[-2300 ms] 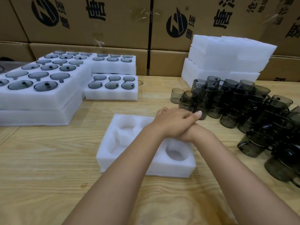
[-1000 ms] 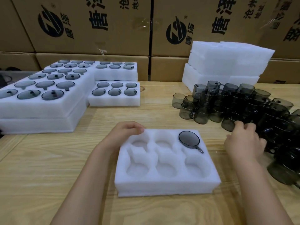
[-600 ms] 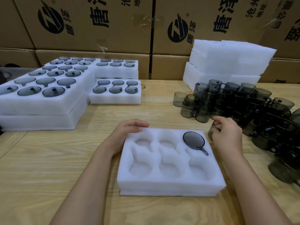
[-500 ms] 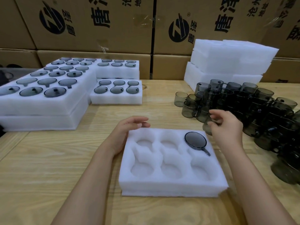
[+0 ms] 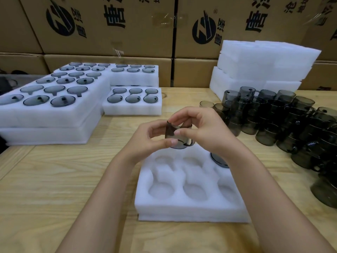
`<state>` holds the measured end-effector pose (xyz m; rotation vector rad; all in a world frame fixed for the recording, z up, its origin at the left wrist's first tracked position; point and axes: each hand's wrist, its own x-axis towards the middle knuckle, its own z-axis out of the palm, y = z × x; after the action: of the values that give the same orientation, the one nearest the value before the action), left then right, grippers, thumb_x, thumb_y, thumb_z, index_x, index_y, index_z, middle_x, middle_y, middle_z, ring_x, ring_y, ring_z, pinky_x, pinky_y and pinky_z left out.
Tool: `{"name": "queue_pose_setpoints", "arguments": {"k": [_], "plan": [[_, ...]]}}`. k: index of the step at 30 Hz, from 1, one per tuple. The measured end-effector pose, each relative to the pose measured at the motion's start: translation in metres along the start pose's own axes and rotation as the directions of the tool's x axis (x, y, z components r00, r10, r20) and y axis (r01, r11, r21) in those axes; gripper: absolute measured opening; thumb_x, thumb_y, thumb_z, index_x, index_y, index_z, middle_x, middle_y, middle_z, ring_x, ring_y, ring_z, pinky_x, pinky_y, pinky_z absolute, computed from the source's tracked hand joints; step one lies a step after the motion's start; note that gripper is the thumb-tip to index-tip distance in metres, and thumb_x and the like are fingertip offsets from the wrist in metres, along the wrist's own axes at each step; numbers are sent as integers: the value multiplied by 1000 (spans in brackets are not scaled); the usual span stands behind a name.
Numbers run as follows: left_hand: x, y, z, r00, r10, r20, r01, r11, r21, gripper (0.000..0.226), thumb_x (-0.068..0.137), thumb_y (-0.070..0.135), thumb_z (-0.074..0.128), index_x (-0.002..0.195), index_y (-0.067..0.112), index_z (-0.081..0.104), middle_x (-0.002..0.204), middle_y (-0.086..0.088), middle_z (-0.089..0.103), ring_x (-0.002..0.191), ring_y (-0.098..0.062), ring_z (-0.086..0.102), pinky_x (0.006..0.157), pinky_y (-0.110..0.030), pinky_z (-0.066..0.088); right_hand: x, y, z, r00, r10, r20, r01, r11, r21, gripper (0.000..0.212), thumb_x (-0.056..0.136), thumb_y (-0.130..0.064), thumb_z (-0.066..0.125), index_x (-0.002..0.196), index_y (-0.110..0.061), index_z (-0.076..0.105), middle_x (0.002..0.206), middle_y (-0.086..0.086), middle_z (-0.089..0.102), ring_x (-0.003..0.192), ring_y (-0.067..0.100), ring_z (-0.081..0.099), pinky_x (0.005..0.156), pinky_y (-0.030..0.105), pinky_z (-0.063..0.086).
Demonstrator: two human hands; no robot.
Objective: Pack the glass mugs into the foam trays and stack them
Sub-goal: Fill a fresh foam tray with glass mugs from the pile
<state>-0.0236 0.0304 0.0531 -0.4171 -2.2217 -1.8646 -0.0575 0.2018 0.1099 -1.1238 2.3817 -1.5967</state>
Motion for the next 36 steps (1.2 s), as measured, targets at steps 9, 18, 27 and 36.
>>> {"name": "queue_pose_setpoints", "arguments": {"k": [9,18,27,36], "plan": [[13,12,26,997,-61,37,53,982,180,53,51,26,88,96,16,64,93,7,72,88,-10,69,85,-27,54,-5,0,-46,975,179,130,-128,936,-327,59,74,-43,72,128,-43,48,109,-28,49,95,-12,52,85,21,48],[10,5,26,983,-139,121,79,909,408,52,55,36,85,100,28,62,109,16,66,110,-3,58,104,-34,40,-5,9,-38,952,274,136,-155,815,-558,43,68,-52,75,102,-29,64,90,-19,61,87,-2,56,76,23,49],[10,4,25,965,-182,188,95,912,398,49,56,30,80,100,23,61,104,17,67,107,4,58,99,-33,45,-8,6,-23,961,260,97,-125,716,-686,42,72,-48,73,93,-11,68,93,5,65,85,12,54,75,37,53],[8,16,36,992,-58,112,42,989,145,62,78,45,51,137,41,33,141,4,47,131,-2,40,104,-15,34,-22,19,-15,963,221,157,-97,822,-561,40,86,-51,49,115,-25,57,106,-7,59,96,16,57,76,33,48]]}}
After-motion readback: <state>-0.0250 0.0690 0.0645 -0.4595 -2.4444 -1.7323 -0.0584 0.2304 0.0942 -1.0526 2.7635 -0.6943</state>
